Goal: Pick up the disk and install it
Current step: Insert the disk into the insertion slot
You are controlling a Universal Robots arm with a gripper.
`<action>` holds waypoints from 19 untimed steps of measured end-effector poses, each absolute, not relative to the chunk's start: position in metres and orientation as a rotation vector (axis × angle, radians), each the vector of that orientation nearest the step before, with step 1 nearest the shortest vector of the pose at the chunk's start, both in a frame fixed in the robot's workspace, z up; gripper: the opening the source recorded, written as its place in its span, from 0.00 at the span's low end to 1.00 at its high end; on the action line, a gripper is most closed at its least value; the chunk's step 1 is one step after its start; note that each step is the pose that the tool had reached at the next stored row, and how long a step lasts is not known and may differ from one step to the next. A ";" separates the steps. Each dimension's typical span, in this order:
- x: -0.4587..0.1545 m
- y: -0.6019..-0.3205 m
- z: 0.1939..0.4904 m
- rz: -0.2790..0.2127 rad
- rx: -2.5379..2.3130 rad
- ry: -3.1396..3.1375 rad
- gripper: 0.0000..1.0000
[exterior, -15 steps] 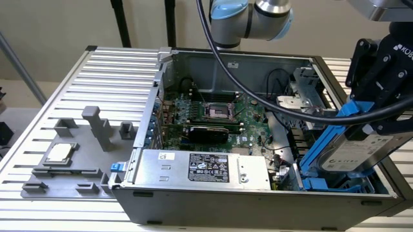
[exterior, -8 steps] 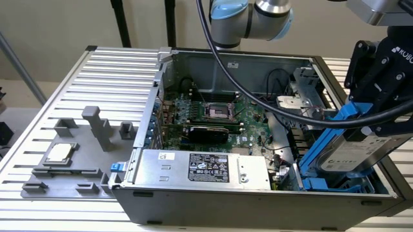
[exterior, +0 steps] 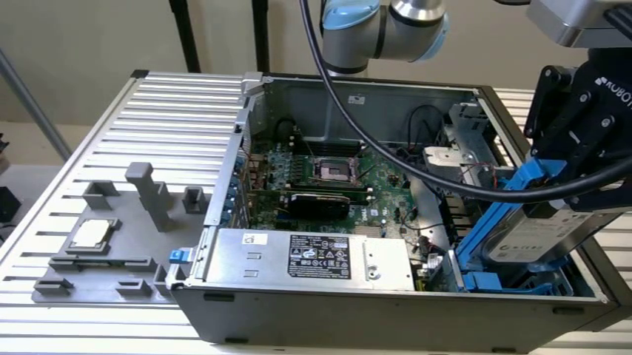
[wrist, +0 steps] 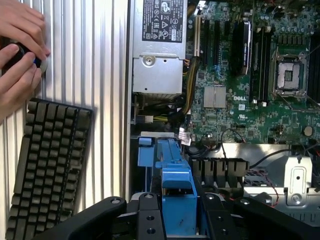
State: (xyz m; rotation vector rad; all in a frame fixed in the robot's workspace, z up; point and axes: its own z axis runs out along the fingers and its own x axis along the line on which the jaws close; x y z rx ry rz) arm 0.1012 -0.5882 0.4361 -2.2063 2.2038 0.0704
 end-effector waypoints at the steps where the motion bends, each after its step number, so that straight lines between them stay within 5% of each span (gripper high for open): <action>1: 0.101 -0.588 0.436 0.071 -2.207 2.203 0.33; 19: 0.101 -0.588 0.423 0.086 -2.210 2.189 0.33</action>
